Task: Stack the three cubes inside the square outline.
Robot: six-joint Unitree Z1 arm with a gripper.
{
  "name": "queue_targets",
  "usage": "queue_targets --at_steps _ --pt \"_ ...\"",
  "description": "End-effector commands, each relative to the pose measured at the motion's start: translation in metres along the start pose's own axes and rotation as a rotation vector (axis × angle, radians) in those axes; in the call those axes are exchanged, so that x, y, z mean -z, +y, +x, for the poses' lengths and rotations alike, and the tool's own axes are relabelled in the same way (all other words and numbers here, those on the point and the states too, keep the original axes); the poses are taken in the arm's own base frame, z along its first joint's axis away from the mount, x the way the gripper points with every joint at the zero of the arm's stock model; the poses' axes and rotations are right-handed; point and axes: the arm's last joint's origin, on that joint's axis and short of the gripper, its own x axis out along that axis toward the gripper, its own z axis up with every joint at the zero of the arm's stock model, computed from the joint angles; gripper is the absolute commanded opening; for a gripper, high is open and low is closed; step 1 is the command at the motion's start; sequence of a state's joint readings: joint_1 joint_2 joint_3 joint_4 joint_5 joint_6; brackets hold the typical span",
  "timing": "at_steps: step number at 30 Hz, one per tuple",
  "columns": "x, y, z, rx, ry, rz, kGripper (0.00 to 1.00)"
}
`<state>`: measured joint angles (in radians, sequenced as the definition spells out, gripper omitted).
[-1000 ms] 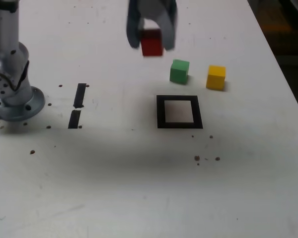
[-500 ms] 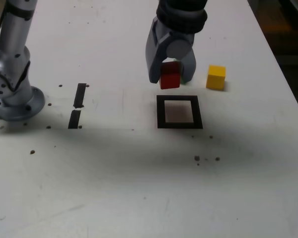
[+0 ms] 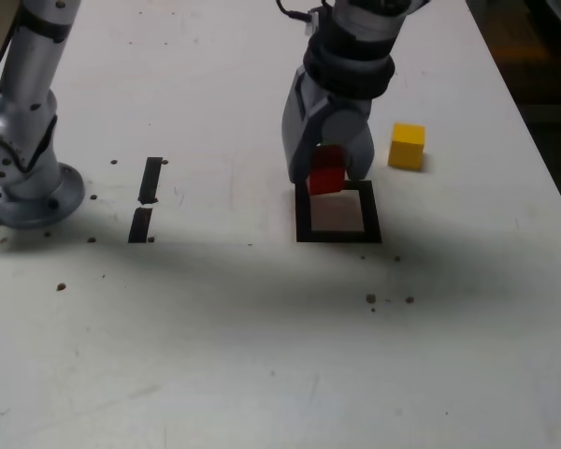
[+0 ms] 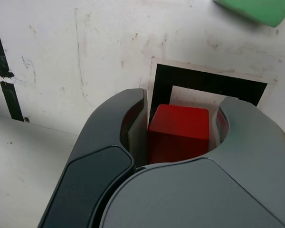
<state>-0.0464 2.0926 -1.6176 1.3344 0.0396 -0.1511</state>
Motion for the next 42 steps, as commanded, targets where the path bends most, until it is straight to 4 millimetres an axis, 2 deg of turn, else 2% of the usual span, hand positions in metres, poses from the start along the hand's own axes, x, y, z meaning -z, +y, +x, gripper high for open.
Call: queue_targets --at_steps 1,8,14,22,27,32,39,42 --pt "-0.004 -0.004 0.002 -0.001 -0.003 0.012 0.1" --pt "-0.01 -0.008 0.008 -0.004 -0.002 0.029 0.11" --pt "-0.014 -0.009 0.012 -0.005 -0.001 0.031 0.19" --pt "-0.017 -0.01 0.019 0.001 0.016 0.036 0.38" --pt "-0.02 -0.011 0.025 0.01 0.028 0.053 0.53" --pt "-0.022 -0.012 0.026 0.01 0.023 0.057 0.62" --pt "-0.009 -0.008 0.004 0.005 0.003 0.066 0.93" --pt "0.002 -0.006 -0.016 0.002 -0.004 0.064 0.99"
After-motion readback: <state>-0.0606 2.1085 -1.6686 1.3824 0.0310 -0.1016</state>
